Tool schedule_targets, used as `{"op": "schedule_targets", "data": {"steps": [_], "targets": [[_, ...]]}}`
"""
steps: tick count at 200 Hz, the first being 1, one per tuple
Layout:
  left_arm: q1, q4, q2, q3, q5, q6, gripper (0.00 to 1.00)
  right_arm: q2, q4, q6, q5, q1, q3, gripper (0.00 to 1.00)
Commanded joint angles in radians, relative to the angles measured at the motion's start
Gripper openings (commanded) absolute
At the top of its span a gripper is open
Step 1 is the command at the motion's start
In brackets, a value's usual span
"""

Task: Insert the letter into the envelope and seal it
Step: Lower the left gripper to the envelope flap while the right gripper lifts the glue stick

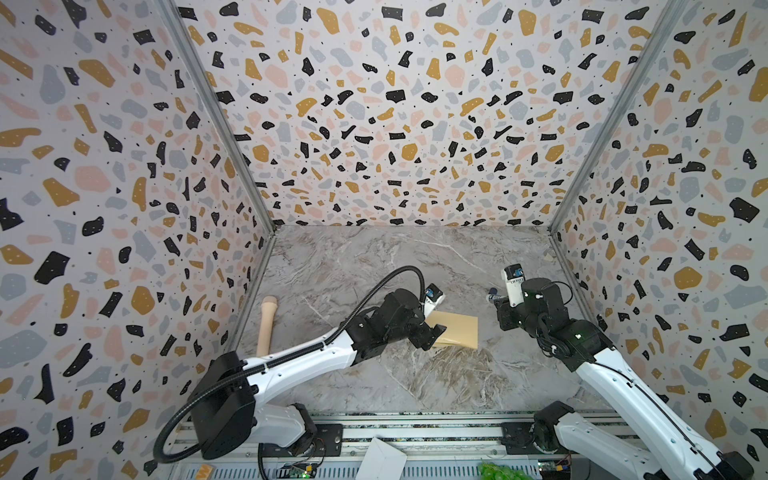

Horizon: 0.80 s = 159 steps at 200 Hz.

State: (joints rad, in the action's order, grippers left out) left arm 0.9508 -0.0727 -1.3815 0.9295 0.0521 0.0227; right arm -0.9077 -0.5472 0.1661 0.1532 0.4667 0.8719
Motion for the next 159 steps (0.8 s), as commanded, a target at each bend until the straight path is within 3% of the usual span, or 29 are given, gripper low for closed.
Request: {"op": "schedule_targets", "data": {"steps": [1, 72, 129, 159], "targets": [[0.035, -0.053, -0.056, 0.065, 0.007, -0.099, 0.80, -0.016, -0.049, 0.014, 0.003, -0.019, 0.047, 0.00], [0.106, -0.153, -0.308, 0.199, -0.079, -0.184, 0.63, -0.016, -0.028, 0.006, -0.020, -0.032, 0.033, 0.00], [0.117, -0.149, -0.407, 0.211, -0.107, -0.196, 0.46, -0.010, -0.020, -0.001, -0.032, -0.037, 0.027, 0.00], [0.117, -0.141, -0.443, 0.212, -0.122, -0.189, 0.28, -0.011, -0.013, -0.001, -0.044, -0.037, 0.023, 0.00]]}}
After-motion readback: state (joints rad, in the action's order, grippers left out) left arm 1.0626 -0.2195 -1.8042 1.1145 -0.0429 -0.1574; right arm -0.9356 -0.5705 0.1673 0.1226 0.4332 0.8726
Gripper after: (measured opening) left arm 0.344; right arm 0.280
